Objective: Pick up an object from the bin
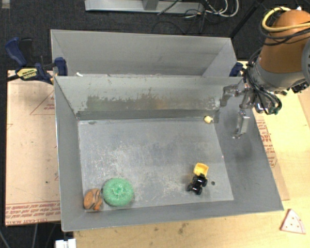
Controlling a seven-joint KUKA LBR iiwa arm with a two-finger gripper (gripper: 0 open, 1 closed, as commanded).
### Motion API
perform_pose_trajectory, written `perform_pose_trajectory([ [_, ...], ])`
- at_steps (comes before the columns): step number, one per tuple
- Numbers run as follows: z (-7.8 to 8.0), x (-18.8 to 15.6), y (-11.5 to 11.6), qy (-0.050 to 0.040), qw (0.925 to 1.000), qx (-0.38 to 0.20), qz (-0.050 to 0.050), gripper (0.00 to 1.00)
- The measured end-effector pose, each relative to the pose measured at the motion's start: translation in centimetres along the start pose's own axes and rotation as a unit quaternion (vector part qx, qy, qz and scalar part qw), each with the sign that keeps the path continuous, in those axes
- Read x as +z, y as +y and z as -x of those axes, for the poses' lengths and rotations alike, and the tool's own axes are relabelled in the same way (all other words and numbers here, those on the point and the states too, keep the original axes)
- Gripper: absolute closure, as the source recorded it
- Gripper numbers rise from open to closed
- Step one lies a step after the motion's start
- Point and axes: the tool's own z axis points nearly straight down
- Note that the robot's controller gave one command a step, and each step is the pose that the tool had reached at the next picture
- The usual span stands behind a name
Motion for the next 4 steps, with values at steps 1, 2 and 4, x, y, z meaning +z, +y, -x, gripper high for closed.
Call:
perform_pose_trajectory([
  [1,0.2,-0.6,0.1,-0.0042,1.0000,-0.001,-0.001,0.00],
  [2,-1.3,3.1,2.3,-0.0078,0.9962,-0.087,-0.002,0.00],
  [4,-6.3,7.6,9.1,-0.0030,0.9840,-0.178,0.000,0.00],
])
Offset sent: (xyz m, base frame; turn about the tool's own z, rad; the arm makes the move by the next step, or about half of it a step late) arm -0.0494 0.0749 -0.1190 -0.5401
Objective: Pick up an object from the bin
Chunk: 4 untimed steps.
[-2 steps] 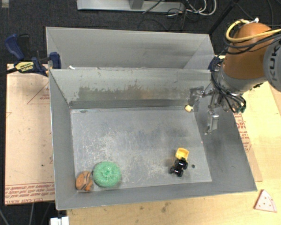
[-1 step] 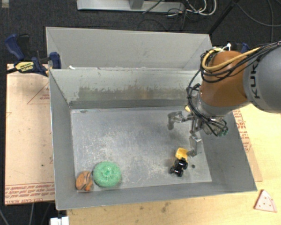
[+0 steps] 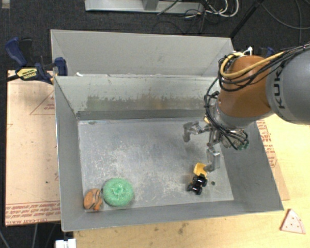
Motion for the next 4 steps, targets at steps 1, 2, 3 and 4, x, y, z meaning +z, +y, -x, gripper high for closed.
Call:
perform_pose_trajectory([
  [1,-1.3,1.7,0.8,-0.0003,0.9949,-0.101,0.000,0.00],
  [2,-3.4,4.1,3.2,-0.0015,0.9896,-0.144,-0.002,1.00],
  [3,-3.4,4.1,3.2,-0.0015,0.9896,-0.144,-0.002,1.00],
  [4,-3.4,4.1,3.2,-0.0013,0.9896,-0.144,-0.002,1.00],
])
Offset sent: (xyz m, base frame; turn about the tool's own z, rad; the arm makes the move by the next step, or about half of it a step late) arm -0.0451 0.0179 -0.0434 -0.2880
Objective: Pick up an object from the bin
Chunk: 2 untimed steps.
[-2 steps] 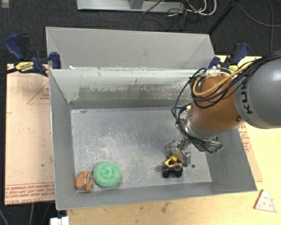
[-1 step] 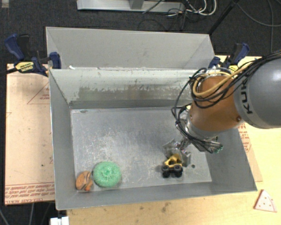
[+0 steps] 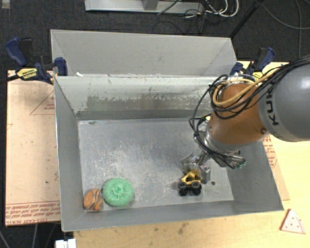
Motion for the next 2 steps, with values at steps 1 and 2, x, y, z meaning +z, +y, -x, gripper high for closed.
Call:
perform_pose_trajectory([
  [1,-0.1,-0.6,0.2,0.0022,1.0000,0.000,0.003,1.00],
  [2,-0.1,-2.7,0.3,0.0030,1.0000,0.000,0.004,1.00],
])
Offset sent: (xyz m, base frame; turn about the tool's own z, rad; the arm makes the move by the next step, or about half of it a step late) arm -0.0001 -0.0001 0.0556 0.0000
